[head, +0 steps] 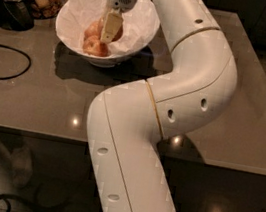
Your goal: Pick apple from white bowl
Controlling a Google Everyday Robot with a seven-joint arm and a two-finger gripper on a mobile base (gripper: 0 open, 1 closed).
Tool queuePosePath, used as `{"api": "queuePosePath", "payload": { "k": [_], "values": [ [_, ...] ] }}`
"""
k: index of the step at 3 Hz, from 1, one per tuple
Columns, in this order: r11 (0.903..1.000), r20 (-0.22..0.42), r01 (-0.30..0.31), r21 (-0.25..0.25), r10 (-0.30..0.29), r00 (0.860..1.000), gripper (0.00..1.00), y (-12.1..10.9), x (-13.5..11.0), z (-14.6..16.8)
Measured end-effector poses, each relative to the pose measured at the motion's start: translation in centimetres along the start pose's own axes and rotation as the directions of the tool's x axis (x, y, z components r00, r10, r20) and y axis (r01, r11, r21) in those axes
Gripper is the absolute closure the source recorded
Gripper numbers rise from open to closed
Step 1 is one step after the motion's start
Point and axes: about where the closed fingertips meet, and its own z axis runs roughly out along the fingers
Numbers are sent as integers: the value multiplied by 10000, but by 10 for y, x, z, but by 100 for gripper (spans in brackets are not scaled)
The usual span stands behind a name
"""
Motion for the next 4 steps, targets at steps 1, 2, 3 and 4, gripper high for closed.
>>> {"api": "queuePosePath", "payload": {
  "k": [1,2,3,4],
  "values": [
    [9999,165,153,-27,-152,9997,100,4,-6,-8],
    [9996,561,293,-50,-290,9980,100,11,-12,-20],
    [9993,866,370,-48,-364,9956,100,16,-16,-31],
    [9958,1357,793,460,-848,9871,100,24,-41,-69]
  ]
}}
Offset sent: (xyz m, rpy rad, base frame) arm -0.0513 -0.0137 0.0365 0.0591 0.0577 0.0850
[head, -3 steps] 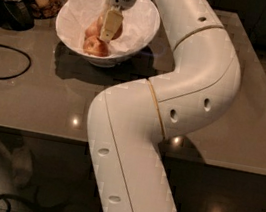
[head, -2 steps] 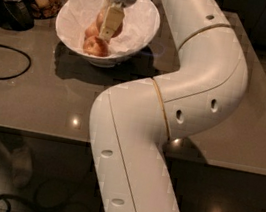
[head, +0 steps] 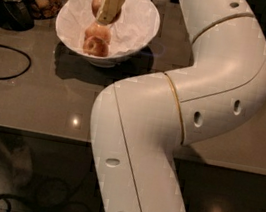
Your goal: Pick apple from white bowl
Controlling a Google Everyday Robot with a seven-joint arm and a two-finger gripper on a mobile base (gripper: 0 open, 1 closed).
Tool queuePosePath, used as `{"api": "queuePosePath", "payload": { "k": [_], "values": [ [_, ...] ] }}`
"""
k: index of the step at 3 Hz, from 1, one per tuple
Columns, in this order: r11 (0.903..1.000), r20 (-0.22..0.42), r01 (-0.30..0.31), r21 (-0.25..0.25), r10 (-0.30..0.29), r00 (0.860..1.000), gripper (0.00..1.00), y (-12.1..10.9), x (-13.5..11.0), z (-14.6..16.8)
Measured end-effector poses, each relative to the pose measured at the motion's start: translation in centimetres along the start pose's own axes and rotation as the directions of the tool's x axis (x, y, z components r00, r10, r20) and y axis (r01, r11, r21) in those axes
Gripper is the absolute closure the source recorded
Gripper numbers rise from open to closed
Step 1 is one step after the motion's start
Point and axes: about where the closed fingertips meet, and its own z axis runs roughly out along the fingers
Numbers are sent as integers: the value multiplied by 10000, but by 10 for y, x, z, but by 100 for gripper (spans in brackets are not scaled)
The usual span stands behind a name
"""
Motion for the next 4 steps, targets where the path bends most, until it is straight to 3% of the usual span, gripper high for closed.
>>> {"api": "queuePosePath", "payload": {
  "k": [2,4],
  "values": [
    [9999,530,36,141,-44,9986,100,-1,-14,-2],
    [9983,1374,-579,-51,581,9888,100,24,-28,-10]
  ]
}}
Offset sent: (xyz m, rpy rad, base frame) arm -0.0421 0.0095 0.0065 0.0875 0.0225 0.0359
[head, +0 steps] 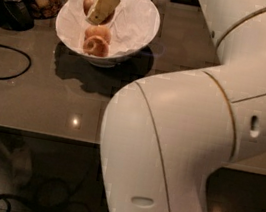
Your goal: Pick apple from white bowl
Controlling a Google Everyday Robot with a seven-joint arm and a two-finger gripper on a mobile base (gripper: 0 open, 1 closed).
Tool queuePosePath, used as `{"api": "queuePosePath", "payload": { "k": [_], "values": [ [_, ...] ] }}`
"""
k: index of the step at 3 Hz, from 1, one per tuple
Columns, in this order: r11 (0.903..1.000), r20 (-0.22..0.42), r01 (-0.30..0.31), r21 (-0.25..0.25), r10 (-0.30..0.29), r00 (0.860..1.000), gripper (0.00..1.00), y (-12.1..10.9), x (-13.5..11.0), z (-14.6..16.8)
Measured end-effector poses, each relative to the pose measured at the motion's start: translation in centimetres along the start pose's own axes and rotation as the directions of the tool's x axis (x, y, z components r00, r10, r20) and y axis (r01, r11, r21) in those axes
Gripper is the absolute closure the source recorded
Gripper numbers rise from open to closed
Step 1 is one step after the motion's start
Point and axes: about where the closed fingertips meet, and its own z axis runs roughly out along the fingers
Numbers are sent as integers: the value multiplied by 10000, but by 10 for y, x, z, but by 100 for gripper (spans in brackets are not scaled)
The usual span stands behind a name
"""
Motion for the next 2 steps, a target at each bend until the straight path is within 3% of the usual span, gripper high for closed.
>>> {"api": "queuePosePath", "payload": {
  "k": [1,2],
  "values": [
    [9996,350,-229,179,223,9991,100,20,-8,-5],
    [9986,300,-506,-158,511,9982,100,35,3,7]
  ]
}}
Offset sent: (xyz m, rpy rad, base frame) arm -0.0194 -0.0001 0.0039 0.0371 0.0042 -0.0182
